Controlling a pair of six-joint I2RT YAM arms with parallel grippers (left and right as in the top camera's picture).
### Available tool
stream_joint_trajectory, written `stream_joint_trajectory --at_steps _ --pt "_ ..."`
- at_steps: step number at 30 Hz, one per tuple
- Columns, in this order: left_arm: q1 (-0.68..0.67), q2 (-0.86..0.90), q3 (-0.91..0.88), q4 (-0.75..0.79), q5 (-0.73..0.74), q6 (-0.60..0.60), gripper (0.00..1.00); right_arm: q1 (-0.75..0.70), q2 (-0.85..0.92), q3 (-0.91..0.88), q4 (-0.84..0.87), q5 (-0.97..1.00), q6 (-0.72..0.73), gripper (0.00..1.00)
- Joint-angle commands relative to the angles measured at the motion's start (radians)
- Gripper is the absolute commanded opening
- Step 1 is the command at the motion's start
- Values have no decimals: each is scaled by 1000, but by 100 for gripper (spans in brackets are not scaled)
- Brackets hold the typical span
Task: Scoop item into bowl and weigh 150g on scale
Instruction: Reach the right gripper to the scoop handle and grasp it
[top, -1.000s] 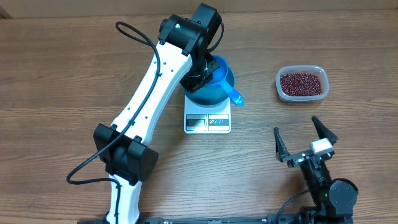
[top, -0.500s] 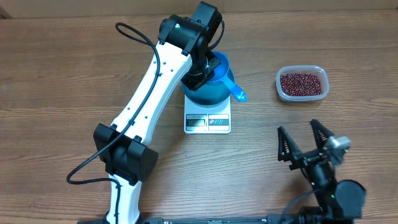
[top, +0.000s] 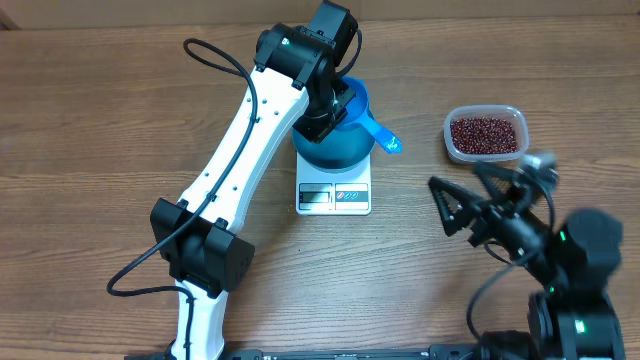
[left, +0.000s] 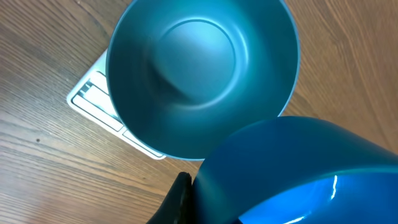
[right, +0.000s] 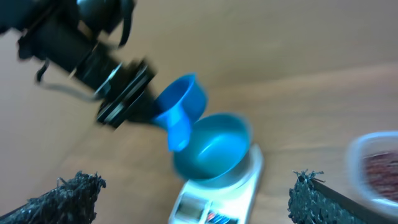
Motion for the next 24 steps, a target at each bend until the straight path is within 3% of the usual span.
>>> stream_joint_trajectory --at_steps 1,7,11,18,24 --pt "1 -18 20 2 -19 -86 4 5 103 17 40 -244 8 100" --pt "1 -18 20 -3 -49 -169 4 5 257 17 183 -433 194 100" --pt "2 -18 20 -8 -59 -271 4 5 340 17 293 -433 354 100" --pt "2 -18 20 -45 -2 -480 4 5 456 17 484 -298 730 100" --pt "0 -18 20 -48 102 -544 4 12 488 17 492 -145 798 100"
